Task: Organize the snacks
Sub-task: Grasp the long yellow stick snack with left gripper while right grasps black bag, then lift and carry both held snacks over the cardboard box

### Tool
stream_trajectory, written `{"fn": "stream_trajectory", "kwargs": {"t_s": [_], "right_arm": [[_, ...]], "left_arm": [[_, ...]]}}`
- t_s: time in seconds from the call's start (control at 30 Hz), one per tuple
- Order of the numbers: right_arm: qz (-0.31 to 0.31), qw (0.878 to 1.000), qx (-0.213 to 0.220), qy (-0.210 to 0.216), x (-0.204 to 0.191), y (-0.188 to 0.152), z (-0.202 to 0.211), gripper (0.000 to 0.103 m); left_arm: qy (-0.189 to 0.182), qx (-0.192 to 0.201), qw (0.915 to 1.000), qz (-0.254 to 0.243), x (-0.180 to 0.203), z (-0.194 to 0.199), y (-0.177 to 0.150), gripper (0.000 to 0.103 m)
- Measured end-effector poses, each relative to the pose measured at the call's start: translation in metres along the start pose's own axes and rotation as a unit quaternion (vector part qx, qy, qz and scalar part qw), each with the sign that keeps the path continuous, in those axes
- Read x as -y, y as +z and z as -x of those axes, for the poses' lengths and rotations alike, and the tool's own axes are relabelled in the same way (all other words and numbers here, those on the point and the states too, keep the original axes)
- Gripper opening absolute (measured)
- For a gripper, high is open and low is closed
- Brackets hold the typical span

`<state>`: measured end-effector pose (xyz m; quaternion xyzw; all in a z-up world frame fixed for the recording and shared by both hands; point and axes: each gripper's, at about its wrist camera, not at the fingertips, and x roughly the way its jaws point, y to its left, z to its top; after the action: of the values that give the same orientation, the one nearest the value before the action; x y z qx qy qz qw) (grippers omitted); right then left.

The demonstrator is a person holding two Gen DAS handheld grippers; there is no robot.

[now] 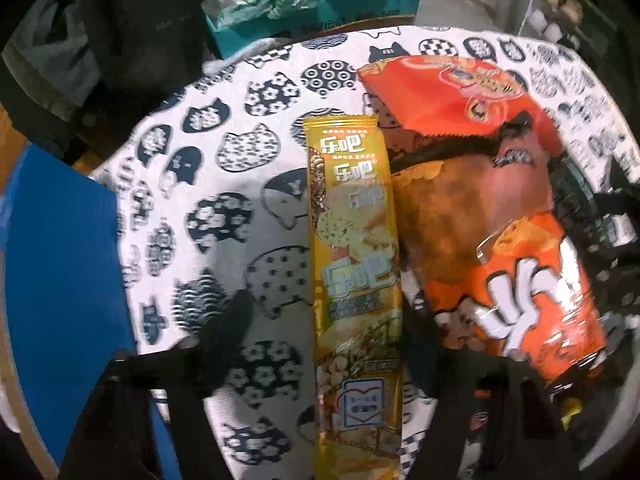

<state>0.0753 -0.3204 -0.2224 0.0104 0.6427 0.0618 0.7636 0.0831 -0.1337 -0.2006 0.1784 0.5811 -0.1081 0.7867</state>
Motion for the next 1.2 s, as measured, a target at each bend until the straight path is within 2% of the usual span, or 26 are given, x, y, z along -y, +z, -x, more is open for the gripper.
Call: {"fn": "stream_trajectory", "kwargs": {"t_s": [0.03,0.07,0.1,0.2,0.53,0.87,1.2], "right_arm": [[-0.002,1.000,0.001,0.001,0.000,-0.001,0.000,0.074],[-0.003,1.000,0.003,0.001,0.001,-0.002,0.001,0.070],[-0.003,1.000,0.005,0.000,-0.001,-0.002,0.001,0.065],[-0.012,1.000,0.009,0.010,0.006,-0.004,0.009,0.058],[-0.003,0.999,0.037,0.003,0.008,-0.012,0.051,0.058],[0.009,0.998,0.068,0.011,-0.014,-0.019,0.093,0.058],[0.036,0.994,0.099,0.028,-0.056,-0.015,0.132,0.058]], "left_arm": [[0.001,-0.001,1.0000,-0.005,0.002,0.001,-0.001,0.055],[-0.006,0.001,0.9999,-0.011,0.004,0.002,-0.002,0.040],[-0.016,0.000,0.9998,-0.016,0.006,0.003,-0.002,0.032],[-0.010,0.001,0.9997,-0.023,0.009,0.004,-0.005,0.031],[-0.016,0.022,0.9996,0.000,-0.010,0.033,-0.018,0.031],[-0.020,0.051,0.9983,0.019,-0.029,0.075,-0.035,0.031],[-0.021,0.090,0.9952,0.030,-0.051,0.120,-0.049,0.031]]}}
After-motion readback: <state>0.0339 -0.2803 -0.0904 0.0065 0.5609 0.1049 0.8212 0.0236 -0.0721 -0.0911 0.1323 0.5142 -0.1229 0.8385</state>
